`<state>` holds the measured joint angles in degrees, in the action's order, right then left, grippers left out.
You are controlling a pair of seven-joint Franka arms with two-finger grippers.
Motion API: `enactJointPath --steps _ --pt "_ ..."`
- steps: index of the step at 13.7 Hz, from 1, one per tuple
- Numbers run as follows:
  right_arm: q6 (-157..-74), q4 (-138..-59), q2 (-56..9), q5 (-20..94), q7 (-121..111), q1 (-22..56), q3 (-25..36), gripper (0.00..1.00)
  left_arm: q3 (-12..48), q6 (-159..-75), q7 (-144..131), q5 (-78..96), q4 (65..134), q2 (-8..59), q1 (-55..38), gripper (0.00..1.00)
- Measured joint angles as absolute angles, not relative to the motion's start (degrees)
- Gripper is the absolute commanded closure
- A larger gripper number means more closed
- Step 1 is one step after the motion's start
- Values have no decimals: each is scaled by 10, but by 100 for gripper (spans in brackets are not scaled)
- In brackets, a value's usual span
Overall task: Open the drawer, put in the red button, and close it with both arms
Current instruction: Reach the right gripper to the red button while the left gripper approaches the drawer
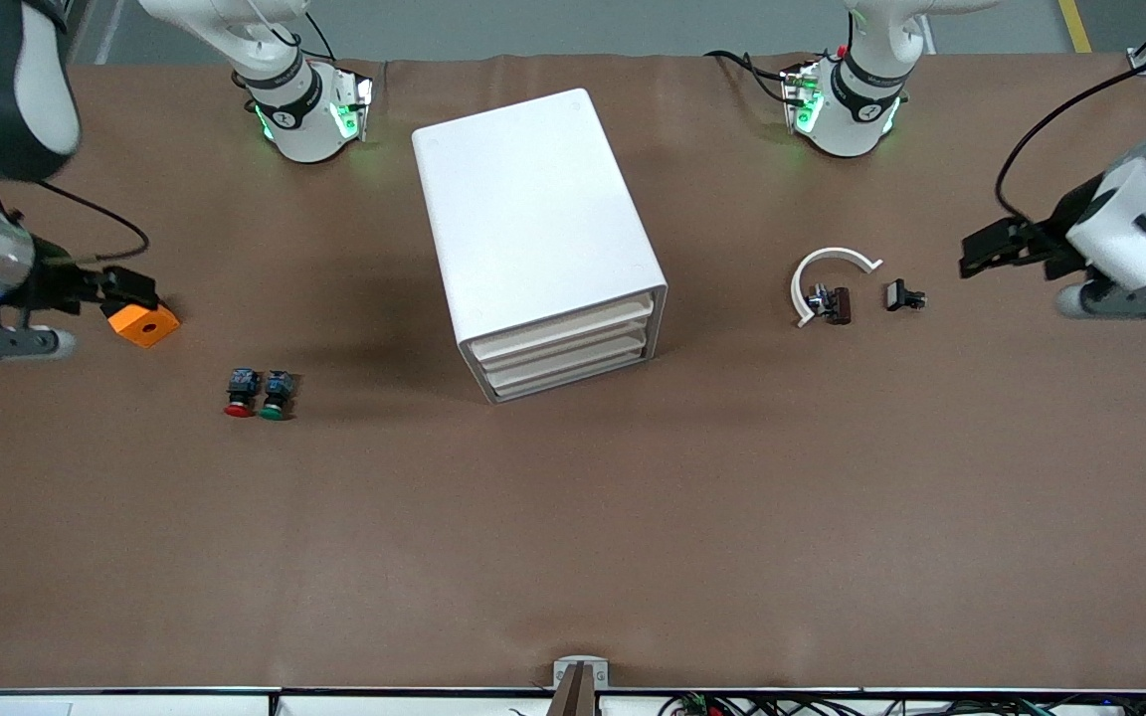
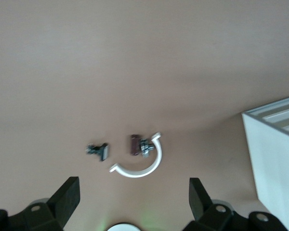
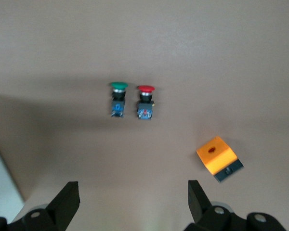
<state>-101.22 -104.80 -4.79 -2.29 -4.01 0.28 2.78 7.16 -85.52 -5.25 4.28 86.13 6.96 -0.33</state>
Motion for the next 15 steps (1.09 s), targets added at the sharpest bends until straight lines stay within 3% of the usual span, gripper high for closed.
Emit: enactJointPath --steps 4,14,15 --pt "-1192 -1181 -83 -23 -40 -10 28 0 74 -920 -47 92 861 142 -62 0" --pt "-1406 -1217 -240 -23 -40 -25 28 0 98 -1124 12 275 858 313 -121 0" --pt "-1416 -1218 -248 -23 -40 -25 28 0 100 -1140 40 292 857 326 -122 15"
